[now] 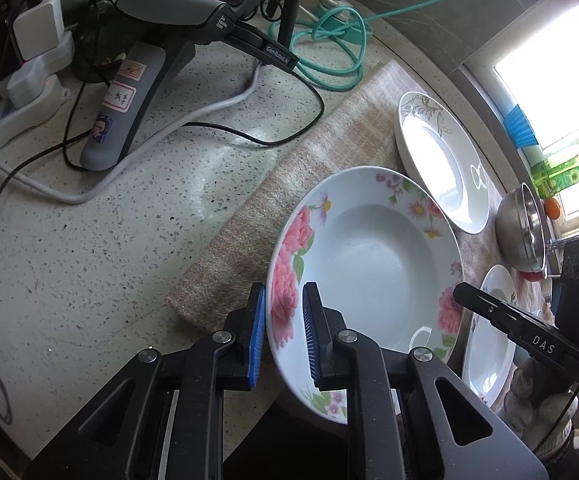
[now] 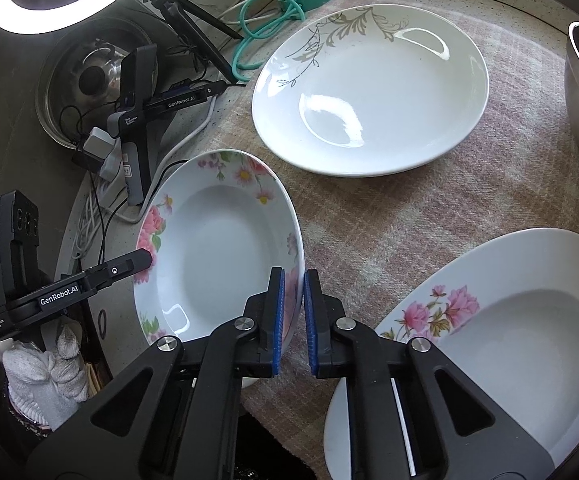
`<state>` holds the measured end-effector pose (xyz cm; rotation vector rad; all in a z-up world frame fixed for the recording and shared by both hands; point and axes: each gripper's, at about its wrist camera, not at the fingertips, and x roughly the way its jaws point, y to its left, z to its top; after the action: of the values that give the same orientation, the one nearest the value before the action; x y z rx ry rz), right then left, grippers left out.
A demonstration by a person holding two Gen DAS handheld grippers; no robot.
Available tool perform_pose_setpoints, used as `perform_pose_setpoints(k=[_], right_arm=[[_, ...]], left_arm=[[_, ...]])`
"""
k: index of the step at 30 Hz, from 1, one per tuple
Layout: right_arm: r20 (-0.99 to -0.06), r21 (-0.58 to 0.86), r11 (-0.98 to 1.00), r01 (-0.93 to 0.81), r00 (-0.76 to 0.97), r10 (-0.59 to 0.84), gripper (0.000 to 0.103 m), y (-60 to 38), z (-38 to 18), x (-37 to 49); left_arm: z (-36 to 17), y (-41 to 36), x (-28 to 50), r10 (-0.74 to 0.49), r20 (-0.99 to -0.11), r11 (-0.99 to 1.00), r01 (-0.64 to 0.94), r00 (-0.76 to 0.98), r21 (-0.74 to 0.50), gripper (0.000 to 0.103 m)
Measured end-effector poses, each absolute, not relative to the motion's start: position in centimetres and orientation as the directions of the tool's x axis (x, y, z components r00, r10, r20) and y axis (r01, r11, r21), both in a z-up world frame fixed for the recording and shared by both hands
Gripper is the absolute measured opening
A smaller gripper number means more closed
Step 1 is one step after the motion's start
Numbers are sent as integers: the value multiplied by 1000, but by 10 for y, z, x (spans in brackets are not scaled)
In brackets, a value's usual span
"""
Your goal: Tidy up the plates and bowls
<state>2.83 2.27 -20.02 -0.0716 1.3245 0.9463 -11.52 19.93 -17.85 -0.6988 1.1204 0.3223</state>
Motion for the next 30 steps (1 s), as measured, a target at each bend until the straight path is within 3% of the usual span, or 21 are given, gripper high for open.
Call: perform_pose_setpoints(k=[13,30], right_arm=[[-812,480,649,-590,-18,584,10,-4,-174,28],[-811,487,769,-413,113,574,10,-111,-163,35]], left_arm=[[-151,187,-104,-100,-879,778,-514,466,-360,16],[-143,117,-44,-243,-857,867,-294,454,-402,16]])
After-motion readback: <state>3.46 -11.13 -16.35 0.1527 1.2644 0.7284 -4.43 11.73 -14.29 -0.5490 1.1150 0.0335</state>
